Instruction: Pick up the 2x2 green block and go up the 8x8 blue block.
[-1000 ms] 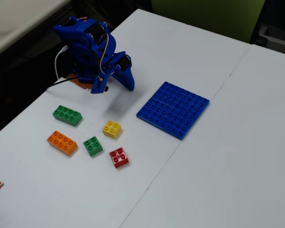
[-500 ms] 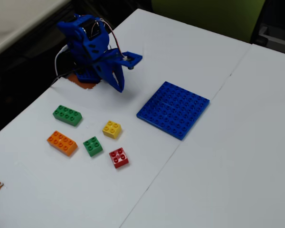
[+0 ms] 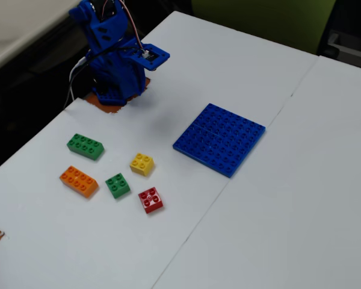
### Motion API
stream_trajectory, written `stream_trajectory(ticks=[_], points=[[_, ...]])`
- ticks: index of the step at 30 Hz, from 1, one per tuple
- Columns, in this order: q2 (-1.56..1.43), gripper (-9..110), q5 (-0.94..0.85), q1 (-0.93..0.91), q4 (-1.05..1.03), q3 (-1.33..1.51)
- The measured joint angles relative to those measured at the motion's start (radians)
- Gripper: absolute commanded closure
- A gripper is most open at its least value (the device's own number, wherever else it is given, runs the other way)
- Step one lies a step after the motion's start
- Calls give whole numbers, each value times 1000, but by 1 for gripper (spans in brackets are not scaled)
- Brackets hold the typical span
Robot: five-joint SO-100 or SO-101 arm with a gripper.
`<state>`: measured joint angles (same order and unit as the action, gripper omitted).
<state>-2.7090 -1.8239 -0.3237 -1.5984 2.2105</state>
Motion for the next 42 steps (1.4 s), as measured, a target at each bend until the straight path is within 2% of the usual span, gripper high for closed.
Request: stream_trajectory(ticks=[8, 17, 22, 32, 42], points=[[479, 78, 12, -192, 87, -307], [1052, 74, -91, -436, 103, -727], [1289, 74, -87, -500, 132, -923], [1559, 74, -71, -546, 133, -1226], [1687, 74, -193, -603, 163, -1279]])
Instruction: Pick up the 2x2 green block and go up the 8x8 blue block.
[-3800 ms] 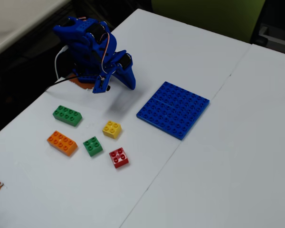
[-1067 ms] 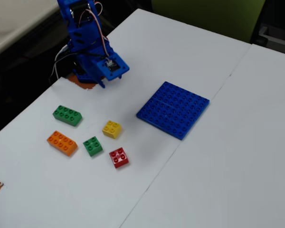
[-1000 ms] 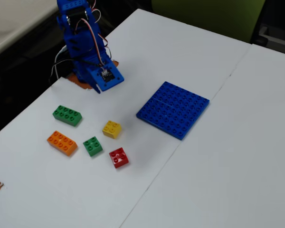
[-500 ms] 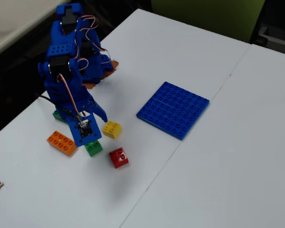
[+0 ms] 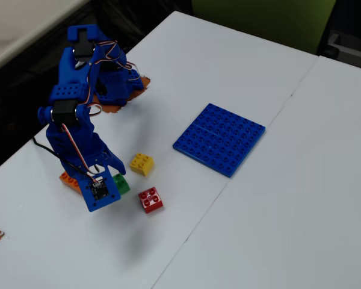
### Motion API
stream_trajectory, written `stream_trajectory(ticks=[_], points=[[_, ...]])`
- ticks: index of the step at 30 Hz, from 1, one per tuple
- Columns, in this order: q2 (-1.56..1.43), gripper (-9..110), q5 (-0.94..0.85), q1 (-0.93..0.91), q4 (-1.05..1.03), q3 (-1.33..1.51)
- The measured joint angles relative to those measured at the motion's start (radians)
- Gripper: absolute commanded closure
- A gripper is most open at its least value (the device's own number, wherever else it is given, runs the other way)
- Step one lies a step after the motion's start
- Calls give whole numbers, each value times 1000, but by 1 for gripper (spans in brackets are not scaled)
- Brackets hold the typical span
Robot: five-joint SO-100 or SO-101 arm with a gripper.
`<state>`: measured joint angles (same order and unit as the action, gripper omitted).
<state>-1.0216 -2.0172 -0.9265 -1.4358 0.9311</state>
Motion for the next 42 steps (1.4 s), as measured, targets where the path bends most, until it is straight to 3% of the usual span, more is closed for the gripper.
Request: stream_trajectory(ticks=[14, 21, 25, 33, 42], points=[[84, 74, -14, 28, 8, 0], [114, 82, -15, 41, 8, 0], [114, 94, 5, 46, 8, 0], [107, 97, 40, 55, 9, 0], [-238, 97, -120, 60, -265, 0]])
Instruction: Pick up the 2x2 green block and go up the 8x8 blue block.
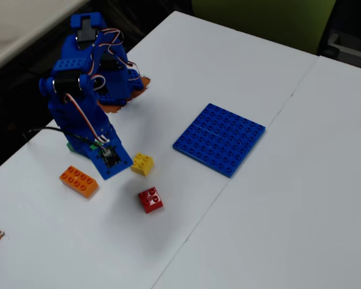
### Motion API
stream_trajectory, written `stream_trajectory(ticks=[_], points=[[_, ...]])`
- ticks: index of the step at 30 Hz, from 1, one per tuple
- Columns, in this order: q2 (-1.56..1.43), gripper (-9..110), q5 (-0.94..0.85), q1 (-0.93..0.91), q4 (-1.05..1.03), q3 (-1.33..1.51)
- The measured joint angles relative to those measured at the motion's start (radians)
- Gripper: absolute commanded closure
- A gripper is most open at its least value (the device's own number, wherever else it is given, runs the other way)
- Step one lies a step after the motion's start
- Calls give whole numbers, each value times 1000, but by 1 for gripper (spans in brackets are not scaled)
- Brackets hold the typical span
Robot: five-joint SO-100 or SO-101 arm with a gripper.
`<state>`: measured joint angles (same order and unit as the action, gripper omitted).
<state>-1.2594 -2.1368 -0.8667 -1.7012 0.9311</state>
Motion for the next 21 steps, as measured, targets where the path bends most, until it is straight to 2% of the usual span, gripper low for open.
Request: stream_trajectory(ticks=[4, 9, 15, 21], points=[[-219, 97, -72, 35, -37, 120], [-422, 97, -9, 166, -43, 235], [-603, 98, 121, 368, -43, 225], [-650, 98, 204, 558, -46, 32]])
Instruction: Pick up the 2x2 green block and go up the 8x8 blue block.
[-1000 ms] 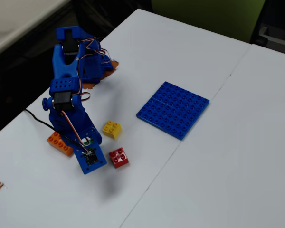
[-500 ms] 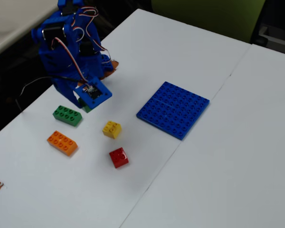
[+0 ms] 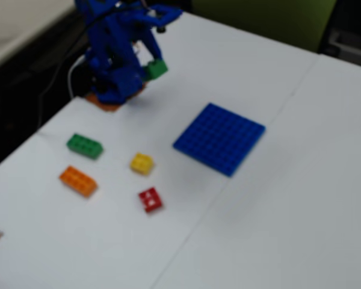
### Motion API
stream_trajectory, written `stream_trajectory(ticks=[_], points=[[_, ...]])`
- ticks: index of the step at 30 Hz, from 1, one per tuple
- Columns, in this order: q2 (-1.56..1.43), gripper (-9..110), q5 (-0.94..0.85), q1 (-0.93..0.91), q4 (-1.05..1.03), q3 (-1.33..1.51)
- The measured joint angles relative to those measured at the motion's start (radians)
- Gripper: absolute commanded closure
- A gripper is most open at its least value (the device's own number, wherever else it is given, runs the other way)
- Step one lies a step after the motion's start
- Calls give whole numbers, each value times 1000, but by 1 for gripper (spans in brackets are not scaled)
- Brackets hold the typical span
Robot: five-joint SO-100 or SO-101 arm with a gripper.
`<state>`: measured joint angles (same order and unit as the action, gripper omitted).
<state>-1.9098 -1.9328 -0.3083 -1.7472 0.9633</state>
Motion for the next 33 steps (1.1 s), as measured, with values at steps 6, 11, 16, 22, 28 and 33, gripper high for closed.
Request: stream_trajectory(ticks=[6, 11, 16, 22, 28, 33], points=[[179, 98, 221, 207, 0, -368], [365, 98, 318, 305, 0, -600], [497, 99, 351, 368, -2, -612], [638, 99, 377, 376, -5, -643], [650, 99, 336, 376, -6, -532], [650, 99, 281, 367, -6, -390]])
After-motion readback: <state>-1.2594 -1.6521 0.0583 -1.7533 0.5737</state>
